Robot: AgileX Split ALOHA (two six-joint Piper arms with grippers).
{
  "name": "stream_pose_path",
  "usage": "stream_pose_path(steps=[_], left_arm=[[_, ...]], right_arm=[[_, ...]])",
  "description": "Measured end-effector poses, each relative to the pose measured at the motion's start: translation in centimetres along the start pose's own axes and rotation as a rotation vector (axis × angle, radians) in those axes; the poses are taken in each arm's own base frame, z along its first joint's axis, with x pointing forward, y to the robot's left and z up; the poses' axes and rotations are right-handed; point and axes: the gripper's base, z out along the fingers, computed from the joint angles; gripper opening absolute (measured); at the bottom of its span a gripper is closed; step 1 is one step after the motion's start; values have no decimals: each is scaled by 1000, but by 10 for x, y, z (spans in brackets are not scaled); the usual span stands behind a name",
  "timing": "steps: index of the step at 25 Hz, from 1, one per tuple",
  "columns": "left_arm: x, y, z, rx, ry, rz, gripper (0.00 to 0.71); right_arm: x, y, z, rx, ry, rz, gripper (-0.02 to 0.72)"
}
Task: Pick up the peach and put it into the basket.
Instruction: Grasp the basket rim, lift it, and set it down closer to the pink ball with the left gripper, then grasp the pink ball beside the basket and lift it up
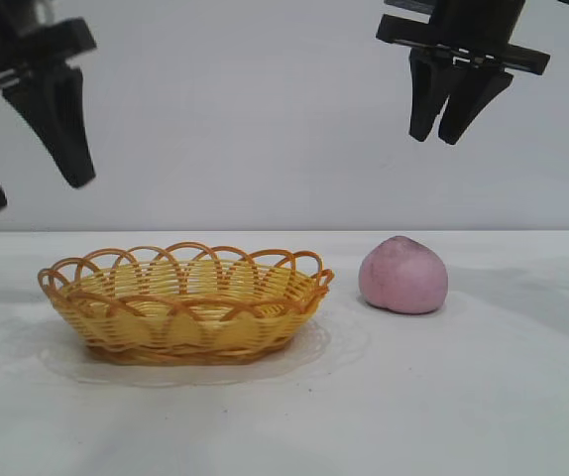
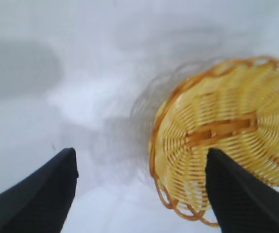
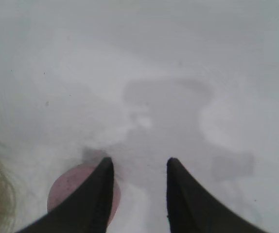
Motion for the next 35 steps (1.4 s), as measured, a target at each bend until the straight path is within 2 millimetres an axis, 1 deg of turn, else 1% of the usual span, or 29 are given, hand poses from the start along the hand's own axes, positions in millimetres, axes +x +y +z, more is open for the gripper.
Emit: stream_pose_path(steps=[1,4,6,8,11,13,15,17,19,21,24,26,28,31,33,35], left_arm=[[0,6,0,-49,3,3,485],[0,34,-5,-192,7,-39,485],[0,50,-8,-250,10,-53,485],[1,58,-10,-276,12,-55,485],[1,61,-11,-290,9,-58,485],[0,61,-19,-307,-13,-66,485],[-2,58,-37,-317,-61,-67,485],[-1,50,-67,-318,-148,-67,485],[7,41,-100,-324,-233,-53,485],[24,32,-138,-338,-312,-37,485],[64,22,-178,-371,-352,-27,485],[96,19,-192,-386,-337,-32,485],[128,15,-204,-394,-354,-36,485],[170,12,-212,-401,-377,-44,485],[192,11,-212,-399,-384,-53,485],[211,10,-208,-382,-392,-64,485]], right_arm=[[0,0,0,0,0,0,211],[0,0,0,0,0,-1,211],[0,0,0,0,-2,-2,211],[0,0,0,-1,-2,-2,211],[0,0,0,-1,-2,-2,211],[0,0,0,-1,-2,-2,211],[0,0,0,-1,-2,-2,211],[0,0,0,-3,-3,-1,211],[0,0,0,-3,-1,-1,211],[0,0,0,-3,-1,-1,211],[0,1,0,-7,0,2,211],[0,1,0,-10,-1,4,211],[0,1,0,-12,-1,4,211],[0,1,0,-14,-2,5,211],[0,1,0,-15,-2,6,211],[0,2,0,-17,-2,7,211]])
